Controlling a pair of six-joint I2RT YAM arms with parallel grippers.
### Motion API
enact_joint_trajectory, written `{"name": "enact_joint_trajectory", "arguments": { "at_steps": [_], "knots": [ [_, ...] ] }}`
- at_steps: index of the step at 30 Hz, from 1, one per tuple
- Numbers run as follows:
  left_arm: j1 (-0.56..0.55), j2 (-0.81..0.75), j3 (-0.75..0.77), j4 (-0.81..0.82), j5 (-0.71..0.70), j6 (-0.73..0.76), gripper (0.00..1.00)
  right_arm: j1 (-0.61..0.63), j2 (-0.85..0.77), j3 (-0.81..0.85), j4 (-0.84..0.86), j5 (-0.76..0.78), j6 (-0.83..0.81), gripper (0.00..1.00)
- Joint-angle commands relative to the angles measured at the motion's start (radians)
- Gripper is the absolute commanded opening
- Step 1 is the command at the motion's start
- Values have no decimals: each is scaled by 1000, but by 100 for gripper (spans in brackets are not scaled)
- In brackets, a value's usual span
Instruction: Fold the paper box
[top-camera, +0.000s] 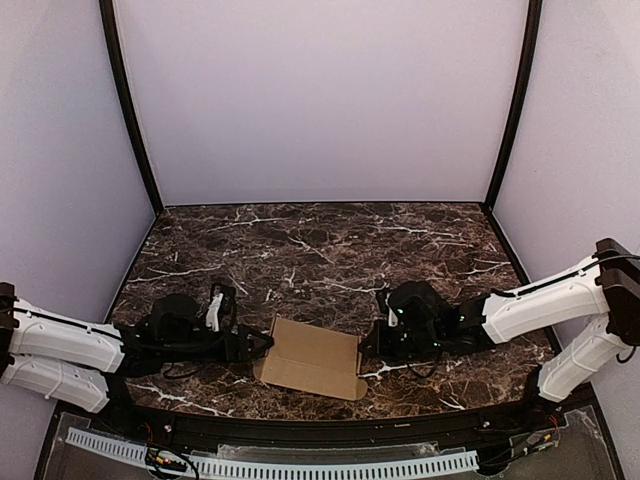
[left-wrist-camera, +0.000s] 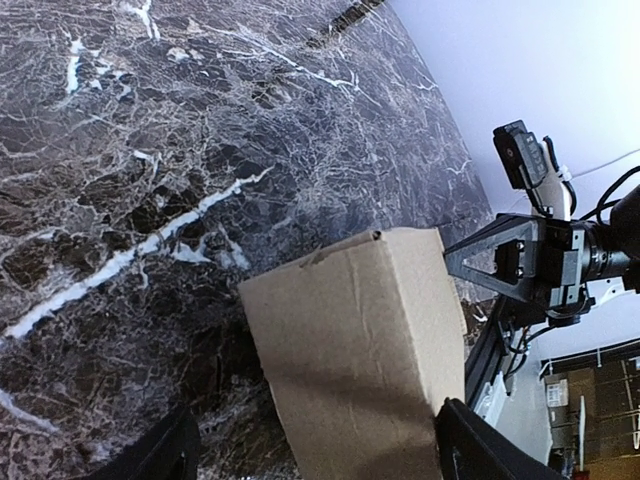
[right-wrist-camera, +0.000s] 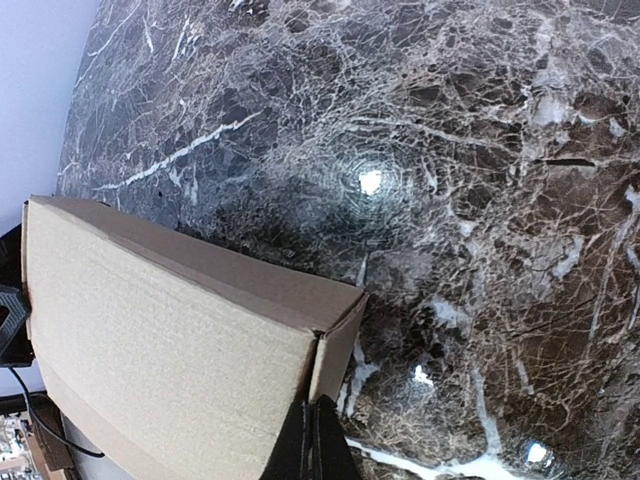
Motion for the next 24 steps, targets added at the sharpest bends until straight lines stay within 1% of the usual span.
{"name": "enact_joint_trajectory", "arguments": {
  "at_steps": [1, 6, 12, 14, 19, 24],
  "knots": [
    [32, 57, -24, 151, 114, -70, 82, 2, 23, -28, -68, 44, -37, 0],
    [48, 167, -22, 319, 210, -119, 81, 2, 18, -37, -68, 45, -41, 0],
    [52, 247, 2, 379, 270, -148, 74, 3, 20, -46, -39, 43, -38, 0],
    [53, 256, 8, 384, 282, -155, 71, 3, 22, -51, -32, 43, -36, 0],
    [57, 263, 30, 366, 315, -155, 58, 4, 28, -55, -22, 43, -37, 0],
    [61, 260, 31, 361, 327, -162, 49, 4, 24, -54, -22, 50, -46, 0]
  ]
}}
